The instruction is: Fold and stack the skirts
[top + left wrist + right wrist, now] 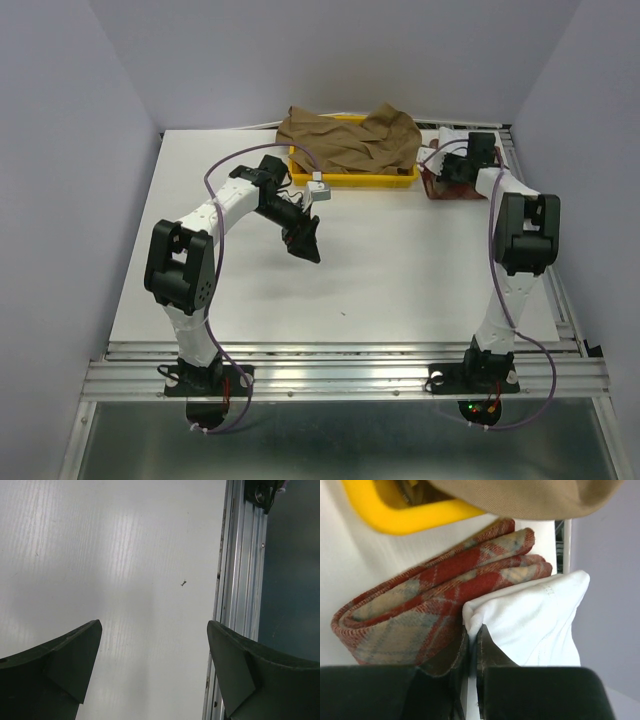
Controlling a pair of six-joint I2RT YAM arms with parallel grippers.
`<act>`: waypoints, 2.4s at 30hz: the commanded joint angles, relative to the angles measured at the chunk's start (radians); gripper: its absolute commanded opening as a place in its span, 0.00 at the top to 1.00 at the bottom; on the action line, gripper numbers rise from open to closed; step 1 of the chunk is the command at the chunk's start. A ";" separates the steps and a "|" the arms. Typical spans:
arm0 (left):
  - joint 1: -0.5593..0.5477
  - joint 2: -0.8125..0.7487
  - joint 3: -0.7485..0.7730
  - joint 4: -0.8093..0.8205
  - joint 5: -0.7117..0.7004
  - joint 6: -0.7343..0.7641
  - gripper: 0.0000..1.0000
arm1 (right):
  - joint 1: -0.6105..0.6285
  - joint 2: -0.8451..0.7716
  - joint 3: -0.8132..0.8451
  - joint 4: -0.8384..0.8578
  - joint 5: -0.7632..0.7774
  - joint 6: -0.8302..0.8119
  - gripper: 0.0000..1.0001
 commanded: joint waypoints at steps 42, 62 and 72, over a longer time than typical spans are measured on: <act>0.093 -0.124 0.018 0.175 -0.134 -0.172 0.01 | -0.096 -0.203 -0.004 -0.260 -0.196 0.131 0.21; 0.222 -0.366 -0.020 0.660 -0.641 -0.592 0.01 | -0.031 0.154 0.717 -0.105 -0.116 1.485 0.03; 0.222 -0.374 -0.055 0.655 -0.656 -0.599 0.01 | 0.035 0.294 0.726 0.037 -0.055 1.502 0.12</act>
